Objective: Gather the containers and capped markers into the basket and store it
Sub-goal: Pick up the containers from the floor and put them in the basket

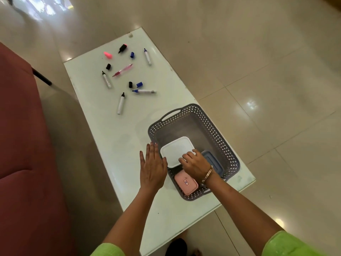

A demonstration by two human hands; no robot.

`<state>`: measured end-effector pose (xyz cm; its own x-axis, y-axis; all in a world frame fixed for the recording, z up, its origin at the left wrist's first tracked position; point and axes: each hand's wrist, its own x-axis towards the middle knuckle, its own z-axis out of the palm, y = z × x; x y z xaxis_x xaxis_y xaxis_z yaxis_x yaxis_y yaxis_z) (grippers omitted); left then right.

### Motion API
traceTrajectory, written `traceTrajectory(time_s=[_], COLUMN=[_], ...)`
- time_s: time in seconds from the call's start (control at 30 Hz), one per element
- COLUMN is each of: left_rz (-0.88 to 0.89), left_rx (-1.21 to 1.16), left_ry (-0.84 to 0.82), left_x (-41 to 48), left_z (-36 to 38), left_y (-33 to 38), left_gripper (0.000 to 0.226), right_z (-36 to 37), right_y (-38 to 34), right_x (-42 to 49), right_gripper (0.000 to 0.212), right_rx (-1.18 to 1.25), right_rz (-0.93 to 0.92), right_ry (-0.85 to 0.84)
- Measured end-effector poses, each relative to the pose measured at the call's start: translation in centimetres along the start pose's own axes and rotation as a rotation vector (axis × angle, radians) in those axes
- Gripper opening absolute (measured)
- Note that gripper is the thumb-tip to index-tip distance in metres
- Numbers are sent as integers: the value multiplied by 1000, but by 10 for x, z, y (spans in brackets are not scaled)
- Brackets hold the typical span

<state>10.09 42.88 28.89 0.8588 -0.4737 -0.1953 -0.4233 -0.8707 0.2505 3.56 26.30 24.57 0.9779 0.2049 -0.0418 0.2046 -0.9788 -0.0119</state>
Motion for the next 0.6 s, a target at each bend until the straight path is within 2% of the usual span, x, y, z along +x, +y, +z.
traceTrajectory(time_s=[0.07,0.2,0.37,0.47,0.6], left_rz=[22,50,54,44,-82], left_rx=[54,140,150,117,56], left_ry=[-25,-34,-15,-59,-21], left_x=[2,1,12,32,66], left_z=[-8,-18,-21,-24,-21], left_y=[11,42,84,116,174], left_gripper=[70,65,65,69,68], right_z=[-15,-43,-64,-70,-81], right_y=[1,14,61,106,181], right_x=[-5,-11,-14,-18,-19], right_gripper=[31,65,70,75,69], right_rx=[91,184,196,159,98], right_rz=[87,272,249,210,84], right_ry=[-26,-209,-217,-226,-275])
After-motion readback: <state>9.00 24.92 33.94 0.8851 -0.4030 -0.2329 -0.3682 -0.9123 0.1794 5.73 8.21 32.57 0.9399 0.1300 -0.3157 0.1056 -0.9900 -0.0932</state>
